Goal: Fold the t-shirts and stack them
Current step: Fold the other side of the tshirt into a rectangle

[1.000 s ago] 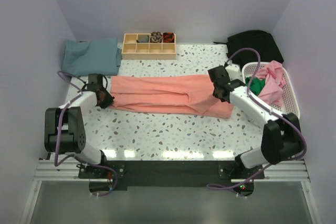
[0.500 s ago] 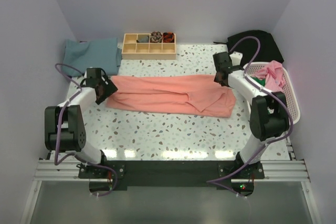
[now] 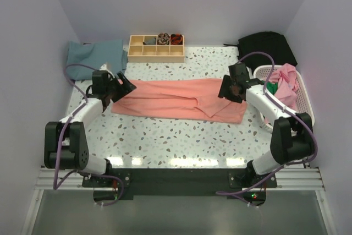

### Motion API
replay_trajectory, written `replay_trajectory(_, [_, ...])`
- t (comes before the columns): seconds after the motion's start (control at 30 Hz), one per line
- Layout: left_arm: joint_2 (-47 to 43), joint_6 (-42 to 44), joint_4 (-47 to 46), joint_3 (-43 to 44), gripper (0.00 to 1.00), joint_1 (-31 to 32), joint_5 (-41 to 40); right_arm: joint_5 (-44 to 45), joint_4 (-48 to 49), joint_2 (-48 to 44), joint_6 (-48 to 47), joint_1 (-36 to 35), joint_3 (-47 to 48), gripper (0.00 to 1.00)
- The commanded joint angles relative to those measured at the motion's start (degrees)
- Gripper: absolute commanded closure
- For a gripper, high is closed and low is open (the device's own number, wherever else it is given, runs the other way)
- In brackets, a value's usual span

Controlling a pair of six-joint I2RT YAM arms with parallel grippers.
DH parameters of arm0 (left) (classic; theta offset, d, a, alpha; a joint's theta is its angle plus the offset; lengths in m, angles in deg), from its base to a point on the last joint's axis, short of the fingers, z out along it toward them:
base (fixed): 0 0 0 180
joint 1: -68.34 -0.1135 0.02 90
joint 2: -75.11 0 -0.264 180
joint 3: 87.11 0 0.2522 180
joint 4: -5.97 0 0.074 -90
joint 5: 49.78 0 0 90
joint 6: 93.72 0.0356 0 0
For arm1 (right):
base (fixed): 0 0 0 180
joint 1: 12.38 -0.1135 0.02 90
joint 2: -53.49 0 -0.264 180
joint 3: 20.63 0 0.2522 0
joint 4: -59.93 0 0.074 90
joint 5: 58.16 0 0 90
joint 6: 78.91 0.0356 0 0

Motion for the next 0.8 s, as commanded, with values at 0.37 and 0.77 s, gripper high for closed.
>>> replay_trajectory(0.37, [13.47,1.61,-10.19,2.25,0.27,4.6,6.65,-20.27,12.61,-2.75,10.5,-0.68,-14.39,0.41])
replay_trajectory(0.77, [15.4,3.63,-9.84,2.95,0.27,4.51,4.1,-21.77,15.34,1.9,11.83,-0.68,-13.87,0.43])
